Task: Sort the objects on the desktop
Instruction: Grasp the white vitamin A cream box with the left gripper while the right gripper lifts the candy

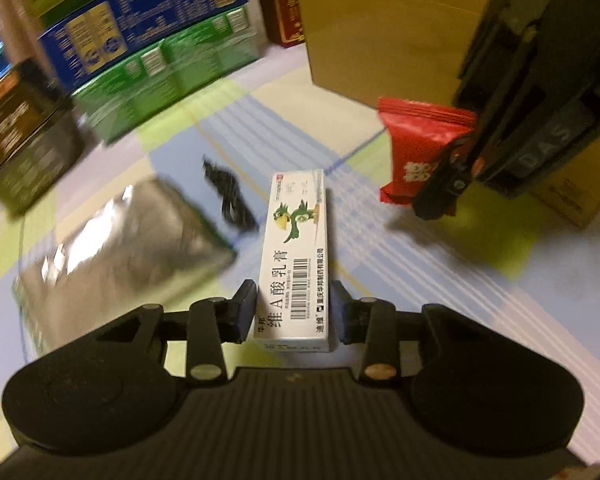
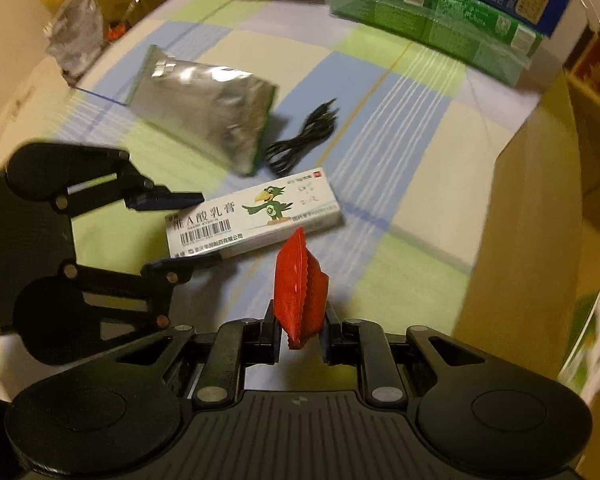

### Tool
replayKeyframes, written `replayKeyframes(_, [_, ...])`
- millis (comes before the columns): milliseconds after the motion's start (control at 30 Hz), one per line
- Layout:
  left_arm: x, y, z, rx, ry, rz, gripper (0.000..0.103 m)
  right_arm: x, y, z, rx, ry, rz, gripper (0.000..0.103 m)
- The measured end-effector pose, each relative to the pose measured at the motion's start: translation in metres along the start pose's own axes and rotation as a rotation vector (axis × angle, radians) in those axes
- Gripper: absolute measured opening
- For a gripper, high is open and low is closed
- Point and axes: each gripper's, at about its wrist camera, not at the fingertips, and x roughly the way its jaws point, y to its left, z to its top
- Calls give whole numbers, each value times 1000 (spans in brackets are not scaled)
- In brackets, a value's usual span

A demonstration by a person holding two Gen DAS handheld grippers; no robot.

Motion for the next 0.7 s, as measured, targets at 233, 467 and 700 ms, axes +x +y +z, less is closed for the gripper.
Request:
replayKeyframes(233, [-61,-26,-55,-51,28,66,34,-4,47,-67,86,-15,149,15])
replayKeyframes(467, [-98,-42,-105,-121,30,144,34,8,71,-111,124,-57,119,15])
replayKeyframes(700, [-107,-45,-119,-179,-12,141,40,7,77,-121,109,-161,50,16])
